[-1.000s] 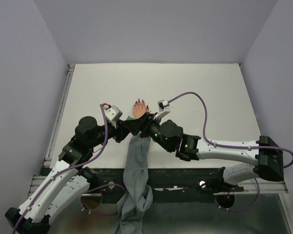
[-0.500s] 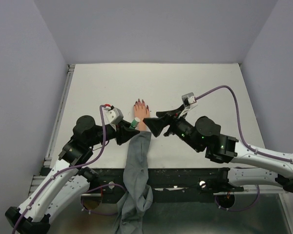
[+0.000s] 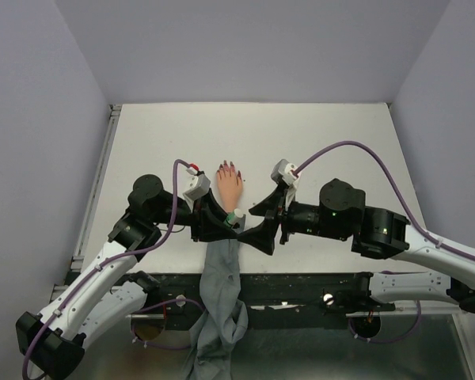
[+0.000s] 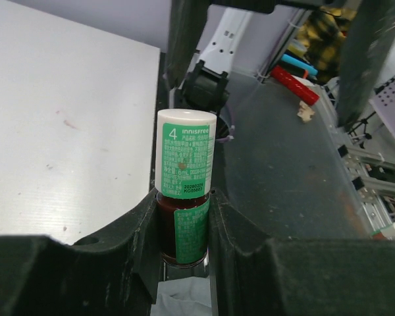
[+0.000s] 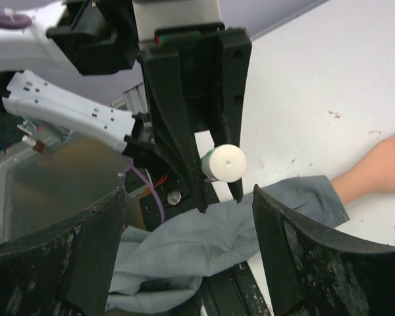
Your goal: Paint the nails
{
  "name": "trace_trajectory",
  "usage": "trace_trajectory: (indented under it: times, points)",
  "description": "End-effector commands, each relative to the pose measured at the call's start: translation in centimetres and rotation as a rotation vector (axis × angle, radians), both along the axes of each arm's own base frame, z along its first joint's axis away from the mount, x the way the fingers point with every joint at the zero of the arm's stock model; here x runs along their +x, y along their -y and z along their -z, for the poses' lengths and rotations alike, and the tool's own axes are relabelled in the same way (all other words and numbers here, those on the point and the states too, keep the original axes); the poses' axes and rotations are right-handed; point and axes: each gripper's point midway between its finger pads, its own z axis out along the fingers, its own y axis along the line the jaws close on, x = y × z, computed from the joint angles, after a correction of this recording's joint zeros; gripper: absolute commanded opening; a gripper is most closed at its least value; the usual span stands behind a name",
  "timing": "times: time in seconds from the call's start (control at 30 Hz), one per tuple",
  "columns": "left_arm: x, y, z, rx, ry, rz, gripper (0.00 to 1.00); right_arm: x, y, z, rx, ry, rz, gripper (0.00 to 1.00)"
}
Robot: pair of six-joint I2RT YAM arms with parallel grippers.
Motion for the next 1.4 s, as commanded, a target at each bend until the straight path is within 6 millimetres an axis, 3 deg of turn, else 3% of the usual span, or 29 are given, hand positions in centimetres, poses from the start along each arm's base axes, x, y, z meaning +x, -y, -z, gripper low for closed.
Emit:
trace_trajectory:
  times: [0.0, 0.37, 0.7, 1.07, 1.37]
  points:
    - [-2.4, -0.6, -1.4, -0.047, 0.030, 0.147, 0.00, -1.0, 0.2, 1.5, -0.087, 0.005, -0.072, 0.83]
    - [-3.1, -0.7, -1.4, -0.044, 0.016, 0.191, 0.00, -1.4, -1.6, -0.4, -0.023, 0.058, -0.144, 0.77]
    - [-3.5, -0.7, -1.3, -0.037, 0.018, 0.210, 0.00, -1.1, -3.1, -0.3, -0.010, 0.058, -0.190, 0.69]
    - [-3.8, -0.6, -1.3, -0.033, 0.020, 0.221, 0.00, -0.5, -3.0, -0.8, 0.024, 0.055, -0.180, 0.57]
    - [-3.7, -0.6, -1.3, -0.036, 0.030, 0.205, 0.00, -0.5, -2.9, 0.1, 0.004, 0.031, -0.180, 0.43]
